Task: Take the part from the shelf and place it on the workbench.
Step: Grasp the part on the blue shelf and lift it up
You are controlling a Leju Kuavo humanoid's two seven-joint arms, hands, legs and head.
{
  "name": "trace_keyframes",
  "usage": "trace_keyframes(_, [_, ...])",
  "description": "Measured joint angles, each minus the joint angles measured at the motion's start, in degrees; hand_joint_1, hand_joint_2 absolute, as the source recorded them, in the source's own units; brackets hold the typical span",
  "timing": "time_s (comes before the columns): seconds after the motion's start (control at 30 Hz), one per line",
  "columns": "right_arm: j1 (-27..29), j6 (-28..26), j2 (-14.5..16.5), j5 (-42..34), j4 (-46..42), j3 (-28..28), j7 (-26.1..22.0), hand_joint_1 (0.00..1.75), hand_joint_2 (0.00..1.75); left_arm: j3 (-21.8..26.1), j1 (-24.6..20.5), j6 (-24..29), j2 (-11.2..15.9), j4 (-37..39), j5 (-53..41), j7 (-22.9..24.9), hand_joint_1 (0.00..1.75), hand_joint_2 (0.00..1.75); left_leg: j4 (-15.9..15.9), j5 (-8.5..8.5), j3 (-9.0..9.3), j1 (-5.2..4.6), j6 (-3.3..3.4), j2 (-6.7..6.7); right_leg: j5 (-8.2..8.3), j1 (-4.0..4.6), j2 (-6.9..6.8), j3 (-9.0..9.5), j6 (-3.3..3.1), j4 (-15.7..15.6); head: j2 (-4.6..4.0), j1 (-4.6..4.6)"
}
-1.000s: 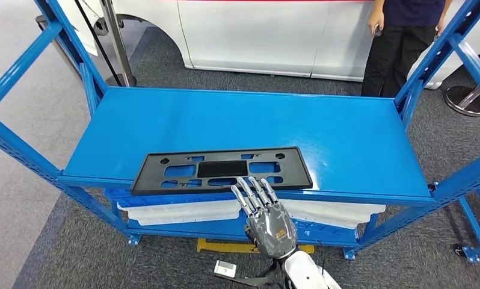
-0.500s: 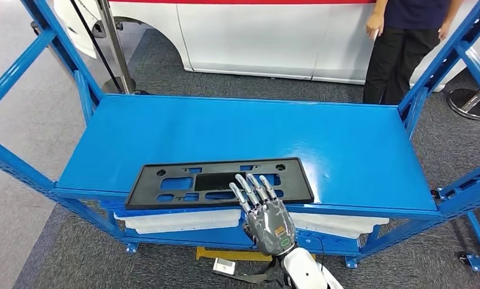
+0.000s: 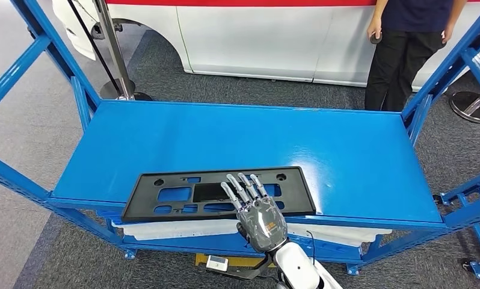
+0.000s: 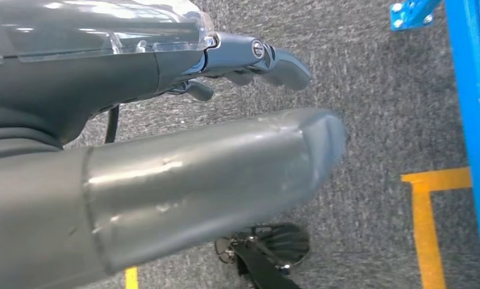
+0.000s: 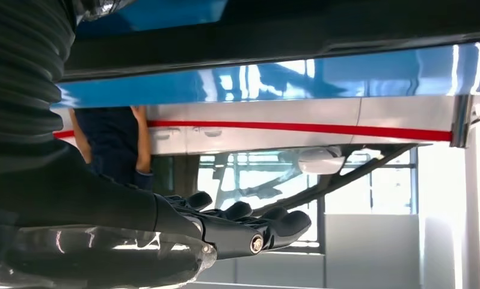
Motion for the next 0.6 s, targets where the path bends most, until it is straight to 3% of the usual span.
trace_keyframes(0.07, [-0.5, 0.1, 0.2, 0.1, 0.6, 0.3, 0.1, 0.00, 1.75, -0.1, 0.1, 0.0, 0.0, 0.0, -0.1, -0.1, 0.00, 0.00, -0.6, 0.07, 0.43, 0.27, 0.66, 0.02, -0.84, 0.00, -0.04, -0.18, 0.58, 0.9, 0.00, 0.01])
trace_keyframes(0.1, [-0.7, 0.2, 0.3, 0.1, 0.9, 0.4, 0.1, 0.00, 1.75, -0.2, 0.1, 0.0, 0.0, -0.1, -0.1, -0.2, 0.00, 0.00, -0.8, 0.11, 0.69, 0.42, 1.02, 0.06, -1.95, -0.01, -0.06, -1.03, 0.80, 2.8, 0.00, 0.01])
trace_keyframes(0.2, [-1.1, 0.6, 0.3, 0.2, 2.0, 0.6, 0.2, 0.00, 1.75, -0.3, 0.0, 0.0, 0.0, -0.1, -0.2, -0.2, 0.00, 0.00, -0.9, -0.15, 0.99, 0.36, 1.64, 0.12, -6.23, -0.20, -0.09, -6.87, 1.08, 13.3, 0.00, 0.02])
trace_keyframes(0.23, [-1.1, 0.8, 0.3, 0.3, 2.5, 0.7, 0.2, 0.00, 1.75, -0.4, 0.0, 0.1, 0.0, -0.1, -0.2, -0.1, 0.00, 0.00, -0.9, -0.28, 1.08, 0.33, 1.68, 0.09, -6.36, -0.22, -0.09, -8.40, 1.11, 15.5, 0.00, 0.01])
trace_keyframes(0.27, [-1.1, 0.9, 0.3, 0.4, 2.8, 0.8, 0.2, 0.00, 1.75, -0.5, 0.0, 0.1, 0.0, -0.1, -0.3, 0.0, 0.00, 0.00, -0.8, -0.45, 1.23, 0.32, 1.66, 0.05, -5.34, -0.23, -0.10, -8.93, 1.08, 15.6, 0.00, 0.02])
trace_keyframes(0.33, [-1.4, 1.1, 0.4, 0.5, 3.4, 1.0, 0.3, 0.00, 1.75, -0.6, 0.1, 0.3, 0.0, -0.1, -0.4, 0.1, 0.00, 0.00, -0.6, -0.89, 1.72, 0.31, 1.44, -0.06, -0.78, -0.21, -0.10, -6.83, 0.76, 9.8, 0.00, 0.02])
trace_keyframes(0.4, [-2.2, 1.3, 0.6, 0.7, 4.3, 1.3, 0.7, 0.00, 1.75, -0.9, 0.0, 1.0, 0.0, -0.1, -0.7, 0.2, 0.00, 0.00, -0.4, -1.38, 2.02, 0.14, 0.98, -0.12, 2.18, -0.02, -0.09, -3.97, 0.30, 3.2, 0.00, 0.01])
trace_keyframes(0.43, [-2.6, 1.4, 0.8, 0.7, 4.8, 1.5, 1.0, 0.00, 1.75, -1.1, -0.1, 1.4, 0.0, -0.1, -0.9, 0.1, 0.00, 0.00, -0.3, -1.54, 2.03, 0.05, 0.71, -0.11, 2.60, 0.09, -0.04, -3.27, 0.13, 1.4, 0.00, 0.01])
trace_keyframes(0.53, [-3.4, 1.5, 1.4, 0.8, 5.9, 1.7, 1.4, 0.00, 1.75, -1.6, -0.2, 2.1, 0.0, -0.1, -1.0, -0.1, 0.00, 0.00, -0.4, -1.74, 2.06, 0.02, -0.23, -0.08, 2.40, 0.16, 0.09, -3.00, -0.44, 0.5, 0.00, -0.01])
trace_keyframes(0.6, [-3.9, 1.6, 1.8, 0.9, 6.4, 1.8, 1.6, 0.00, 1.75, -1.7, -0.3, 2.1, 0.0, -0.1, -1.0, -0.4, 0.00, 0.00, 1.2, -3.01, 1.58, 0.05, -0.87, -0.07, 2.55, -0.12, 0.00, -2.44, -0.99, -0.2, 0.00, -0.01])
